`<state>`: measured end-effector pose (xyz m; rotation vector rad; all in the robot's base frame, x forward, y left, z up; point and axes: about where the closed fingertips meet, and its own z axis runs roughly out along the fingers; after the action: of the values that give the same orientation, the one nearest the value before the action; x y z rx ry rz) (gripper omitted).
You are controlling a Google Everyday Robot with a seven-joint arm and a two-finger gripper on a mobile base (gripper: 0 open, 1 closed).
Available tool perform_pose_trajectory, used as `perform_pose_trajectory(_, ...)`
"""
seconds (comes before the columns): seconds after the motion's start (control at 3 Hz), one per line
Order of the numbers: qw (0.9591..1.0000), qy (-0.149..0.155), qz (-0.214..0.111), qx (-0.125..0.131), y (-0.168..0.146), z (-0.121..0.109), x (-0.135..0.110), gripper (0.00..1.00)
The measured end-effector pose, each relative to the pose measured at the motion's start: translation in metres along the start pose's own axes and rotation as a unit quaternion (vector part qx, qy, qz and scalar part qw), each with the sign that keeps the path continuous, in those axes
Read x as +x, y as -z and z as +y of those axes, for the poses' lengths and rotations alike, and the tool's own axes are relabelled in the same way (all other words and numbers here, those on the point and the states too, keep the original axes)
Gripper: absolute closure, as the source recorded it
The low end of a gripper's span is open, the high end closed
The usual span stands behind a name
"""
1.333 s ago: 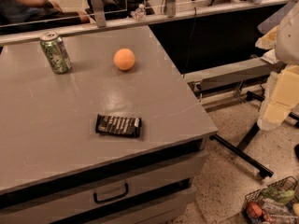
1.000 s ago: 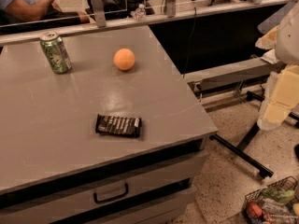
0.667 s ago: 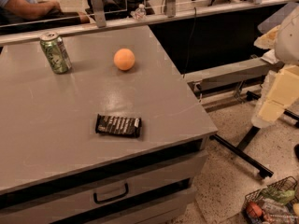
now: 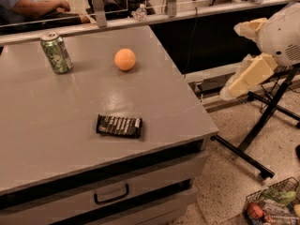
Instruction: Move orange near rxbar chocolate
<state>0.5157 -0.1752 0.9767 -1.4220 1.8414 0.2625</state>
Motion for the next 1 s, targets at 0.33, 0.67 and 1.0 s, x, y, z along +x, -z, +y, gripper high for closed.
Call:
perform_pose_trajectory(0.33, 0.9965, -0.015, -0.082, -0.001, -0.027, -0.022, -0.016, 0.00)
perform_pose_trajectory(0.67, 0.9888, -0.029, -0.146, -0.006, -0.052, -0.042, -0.024, 0.00)
perform_pose_trajectory(1.0, 0.9820, -0.046, -0.183, -0.009, -0.084, -0.062, -0.038, 0.00)
